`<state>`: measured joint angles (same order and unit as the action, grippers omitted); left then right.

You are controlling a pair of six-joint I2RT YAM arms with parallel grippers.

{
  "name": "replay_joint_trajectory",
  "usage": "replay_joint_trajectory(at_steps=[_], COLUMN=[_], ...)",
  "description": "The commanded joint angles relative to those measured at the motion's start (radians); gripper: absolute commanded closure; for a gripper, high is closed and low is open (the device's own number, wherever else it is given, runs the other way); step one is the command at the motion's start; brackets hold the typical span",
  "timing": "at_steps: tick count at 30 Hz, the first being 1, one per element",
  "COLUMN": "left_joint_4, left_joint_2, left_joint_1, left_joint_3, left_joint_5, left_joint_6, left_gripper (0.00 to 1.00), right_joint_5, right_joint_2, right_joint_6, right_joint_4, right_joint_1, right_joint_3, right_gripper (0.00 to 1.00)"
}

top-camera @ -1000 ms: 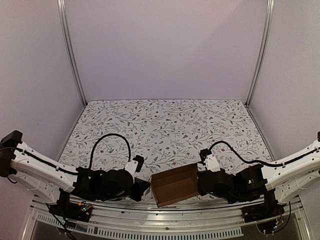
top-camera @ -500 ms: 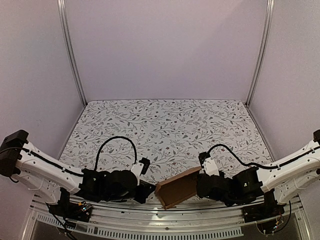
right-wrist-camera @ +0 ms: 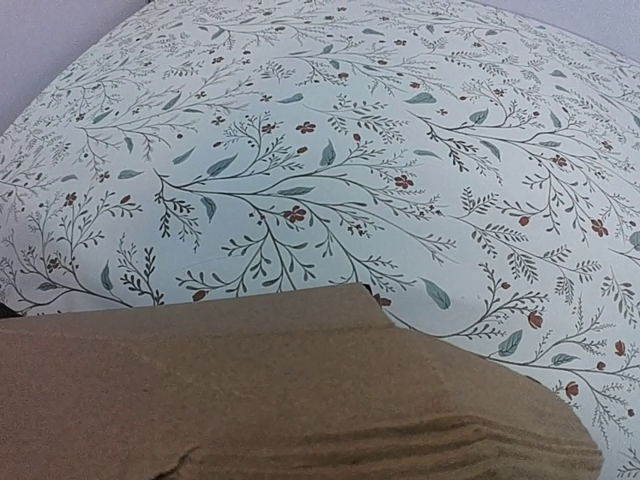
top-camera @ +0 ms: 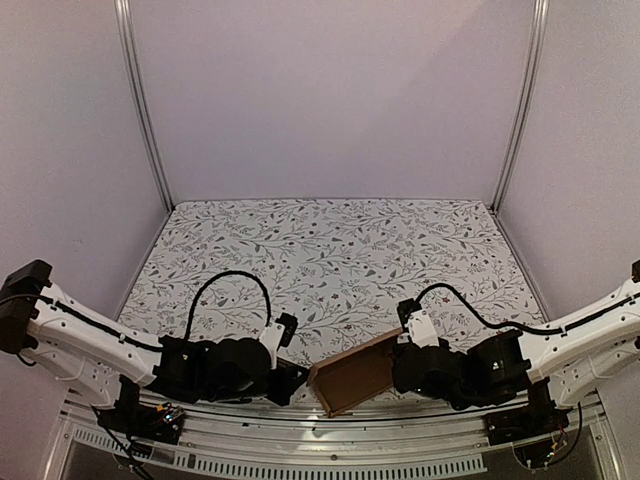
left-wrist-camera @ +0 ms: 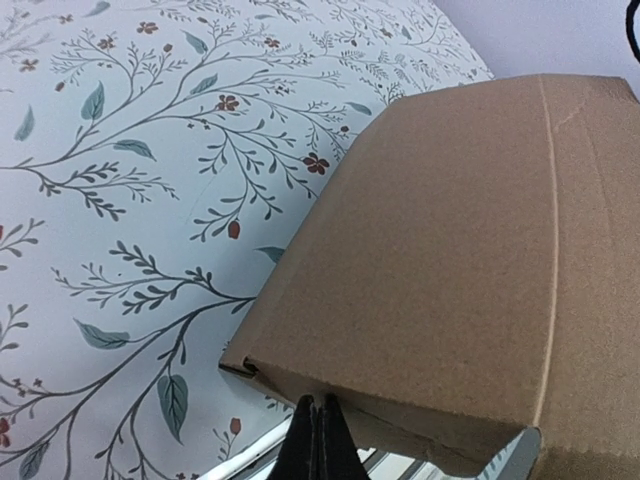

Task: Fold the paper box

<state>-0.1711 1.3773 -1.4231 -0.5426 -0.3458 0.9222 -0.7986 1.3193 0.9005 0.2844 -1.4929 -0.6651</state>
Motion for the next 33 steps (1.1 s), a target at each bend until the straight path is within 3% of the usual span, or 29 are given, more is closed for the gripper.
replay_joint_trajectory(at_steps=[1,17,24,33], left_joint_4=[-0.054,-0.230,-0.232,-0.127], left_joint_2=[-0.016,0.027,0.065,-0.016], left_joint_1=[0.021,0.065,0.066,0.071], left_joint_3=[0.019,0.029,0.064,0.142], left_joint_5=[0.016,0.126,0.130,0.050], left_joint_6=[0.019,0.044,0.062,0.064], left_gripper=[1.00,1.00,1.00,1.00], right_joint_5=[0.022,0.032,0.032,0.037], right_joint_2=[-0.016,0.022,0.015,0.047], right_joint_6=[-0.020,-0.008,0.011,0.058], right_joint_4=[-0.005,-0.003,0.005,0.040], right_joint_1=[-0.019,-0.038,-0.042,-0.056], right_joint_3=[-0.036,-0.057,-0.034,-0.022], right_gripper=[1.00,1.00,1.00,1.00])
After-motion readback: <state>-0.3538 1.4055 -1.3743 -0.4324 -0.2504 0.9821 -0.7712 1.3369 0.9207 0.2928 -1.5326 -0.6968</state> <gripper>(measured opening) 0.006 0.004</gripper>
